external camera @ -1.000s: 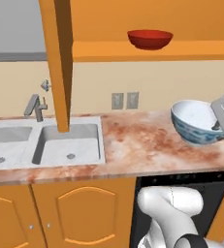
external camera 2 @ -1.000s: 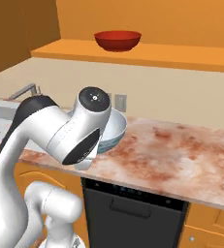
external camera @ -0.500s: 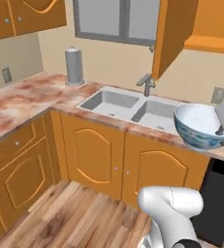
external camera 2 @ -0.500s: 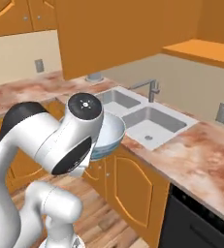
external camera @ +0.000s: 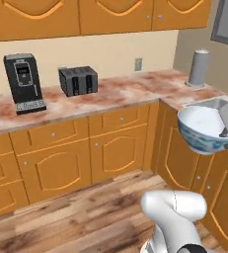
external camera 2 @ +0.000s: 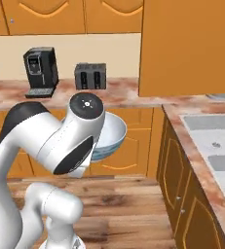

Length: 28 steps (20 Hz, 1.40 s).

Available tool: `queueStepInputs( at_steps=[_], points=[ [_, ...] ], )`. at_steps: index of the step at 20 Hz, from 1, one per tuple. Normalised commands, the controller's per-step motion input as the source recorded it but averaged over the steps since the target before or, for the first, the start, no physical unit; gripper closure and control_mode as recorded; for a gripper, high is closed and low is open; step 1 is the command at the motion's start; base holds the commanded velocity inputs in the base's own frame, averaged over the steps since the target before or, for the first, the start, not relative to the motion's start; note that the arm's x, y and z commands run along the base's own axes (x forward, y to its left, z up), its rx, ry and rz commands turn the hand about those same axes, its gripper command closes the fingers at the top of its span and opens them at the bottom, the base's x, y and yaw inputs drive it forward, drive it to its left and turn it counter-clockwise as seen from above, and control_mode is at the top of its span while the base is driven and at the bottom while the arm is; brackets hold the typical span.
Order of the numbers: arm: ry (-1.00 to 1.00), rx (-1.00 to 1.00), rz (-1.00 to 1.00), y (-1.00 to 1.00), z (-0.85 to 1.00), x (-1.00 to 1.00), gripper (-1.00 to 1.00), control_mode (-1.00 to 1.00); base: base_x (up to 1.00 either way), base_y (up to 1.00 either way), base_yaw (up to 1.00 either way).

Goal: Pick up the bowls from the cabinet and place each bowl in front of a stool on the dining counter.

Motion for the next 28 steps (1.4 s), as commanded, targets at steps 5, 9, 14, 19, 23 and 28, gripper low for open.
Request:
queueStepInputs(
  at_steps=[5,9,14,19,23,28],
  points=[
    [0.00,0.00,0.00,0.00,0.00,0.00,1.00,1.00,-0.20,0.04,1.00],
    [0.00,0.00,0.00,0.00,0.00,0.00,1.00,1.00,-0.21,0.11,1.00],
    [0.00,0.00,0.00,0.00,0.00,0.00,1.00,1.00,-0.09,0.00,1.00],
    [0.00,0.00,0.00,0.00,0.00,0.00,1.00,1.00,0.00,0.00,1.00],
    [0.00,0.00,0.00,0.00,0.00,0.00,1.00,1.00,0.00,0.00,1.00],
    [0.00,0.00,0.00,0.00,0.00,0.00,1.00,1.00,0.02,0.05,0.98]
  ],
)
